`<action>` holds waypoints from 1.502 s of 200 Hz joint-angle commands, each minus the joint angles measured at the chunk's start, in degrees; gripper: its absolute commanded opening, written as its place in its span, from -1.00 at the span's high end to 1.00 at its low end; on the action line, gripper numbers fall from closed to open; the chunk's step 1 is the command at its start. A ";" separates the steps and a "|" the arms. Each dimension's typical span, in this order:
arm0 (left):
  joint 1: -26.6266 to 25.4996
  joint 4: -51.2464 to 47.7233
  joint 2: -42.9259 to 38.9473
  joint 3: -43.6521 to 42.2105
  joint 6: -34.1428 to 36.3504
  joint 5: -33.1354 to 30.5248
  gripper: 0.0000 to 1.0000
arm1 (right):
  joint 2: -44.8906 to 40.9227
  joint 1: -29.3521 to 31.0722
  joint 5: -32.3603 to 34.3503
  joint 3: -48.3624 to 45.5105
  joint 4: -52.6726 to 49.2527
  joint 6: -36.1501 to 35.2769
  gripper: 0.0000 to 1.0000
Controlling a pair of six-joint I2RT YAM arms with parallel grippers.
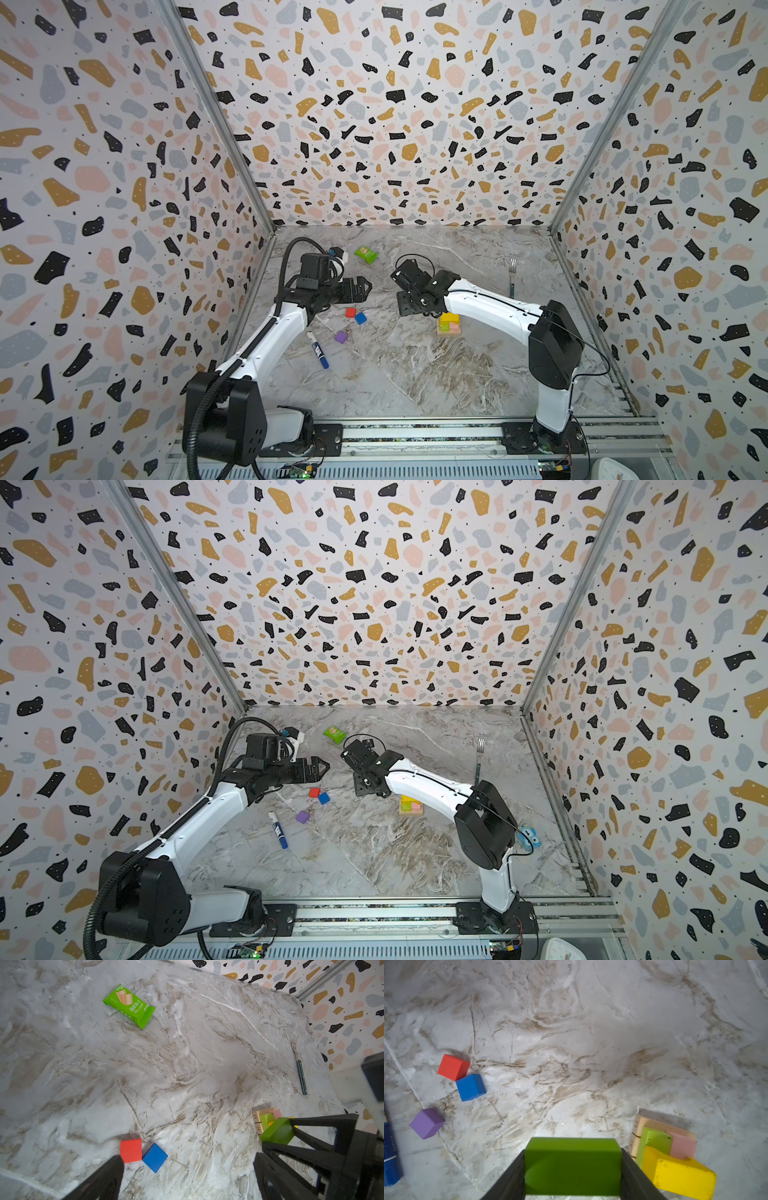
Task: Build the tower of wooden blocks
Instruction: 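Carry the lime-green block with the right gripper above the yellow arch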
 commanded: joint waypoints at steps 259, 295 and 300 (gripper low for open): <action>0.18 2.36 -0.24 -1.13 -0.77 2.33 -0.97 | -14.87 -9.95 -2.25 -20.23 1.30 0.92 -0.12; 0.16 2.36 -0.15 -1.13 -0.77 2.28 -0.97 | -13.91 -10.13 -2.30 -20.07 2.07 0.45 -0.12; 0.16 2.36 -0.16 -1.13 -0.77 2.25 -0.97 | -13.72 -10.13 -2.38 -20.17 2.15 0.39 -0.12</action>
